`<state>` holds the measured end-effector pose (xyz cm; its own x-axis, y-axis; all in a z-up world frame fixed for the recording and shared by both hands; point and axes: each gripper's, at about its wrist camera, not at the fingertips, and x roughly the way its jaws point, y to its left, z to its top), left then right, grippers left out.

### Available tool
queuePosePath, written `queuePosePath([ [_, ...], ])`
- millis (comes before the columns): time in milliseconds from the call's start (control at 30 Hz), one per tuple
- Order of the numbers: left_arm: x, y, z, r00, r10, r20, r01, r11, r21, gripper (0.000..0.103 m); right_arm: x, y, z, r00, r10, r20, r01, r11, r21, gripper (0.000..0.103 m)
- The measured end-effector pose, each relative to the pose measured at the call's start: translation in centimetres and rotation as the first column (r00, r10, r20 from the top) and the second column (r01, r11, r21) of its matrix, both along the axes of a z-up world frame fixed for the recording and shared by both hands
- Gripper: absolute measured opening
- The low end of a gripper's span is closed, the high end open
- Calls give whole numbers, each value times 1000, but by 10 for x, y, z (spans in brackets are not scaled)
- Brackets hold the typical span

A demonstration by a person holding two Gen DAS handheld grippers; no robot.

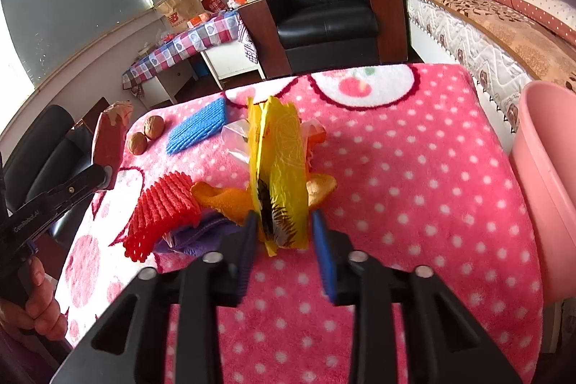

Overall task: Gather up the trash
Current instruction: 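Grasp the white carton piece with the left gripper while the right grasps the yellow wrapper, then carry the carton piece and yellow wrapper over the pink bucket with both grippers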

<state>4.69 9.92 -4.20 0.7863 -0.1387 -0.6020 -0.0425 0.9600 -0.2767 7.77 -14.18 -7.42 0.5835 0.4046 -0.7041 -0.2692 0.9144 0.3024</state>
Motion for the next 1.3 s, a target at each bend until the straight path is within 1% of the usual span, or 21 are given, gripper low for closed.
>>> queuePosePath([
  [67, -3, -3, 3, 1000, -6, 4, 6, 1000, 2, 9, -2, -3, 1, 1000, 2, -8, -1, 1000, 16, 17],
  [167, -7, -6, 6, 1000, -15, 10, 15, 1000, 7, 8, -10, -6, 4, 1000, 10, 2, -10, 1000, 21, 15],
  [367, -16, -19, 19, 999, -40, 33, 39, 999, 13, 8, -33, -14, 19, 998, 22, 52, -24, 999, 22, 15],
  [533, -22, -36, 25, 996, -73, 42, 72, 997, 20, 8, -52, -26, 27, 997, 15, 70, -17, 999, 31, 15],
  [800, -29, -77, 33, 986, -156, 57, 153, 987, 42, 9, -80, -58, 42, 993, -43, 106, 39, 998, 48, 15],
  [933, -31, -98, 36, 979, -194, 62, 191, 980, 53, 9, -87, -75, 48, 990, -75, 119, 67, 995, 68, 15],
  [1133, -33, -131, 40, 963, -259, 75, 254, 965, 71, 9, -95, -103, 52, 984, -124, 130, 113, 989, 91, 15],
  [1300, -27, -160, 42, 947, -313, 77, 306, 948, 83, 9, -97, -129, 53, 976, -174, 130, 161, 981, 107, 15],
])
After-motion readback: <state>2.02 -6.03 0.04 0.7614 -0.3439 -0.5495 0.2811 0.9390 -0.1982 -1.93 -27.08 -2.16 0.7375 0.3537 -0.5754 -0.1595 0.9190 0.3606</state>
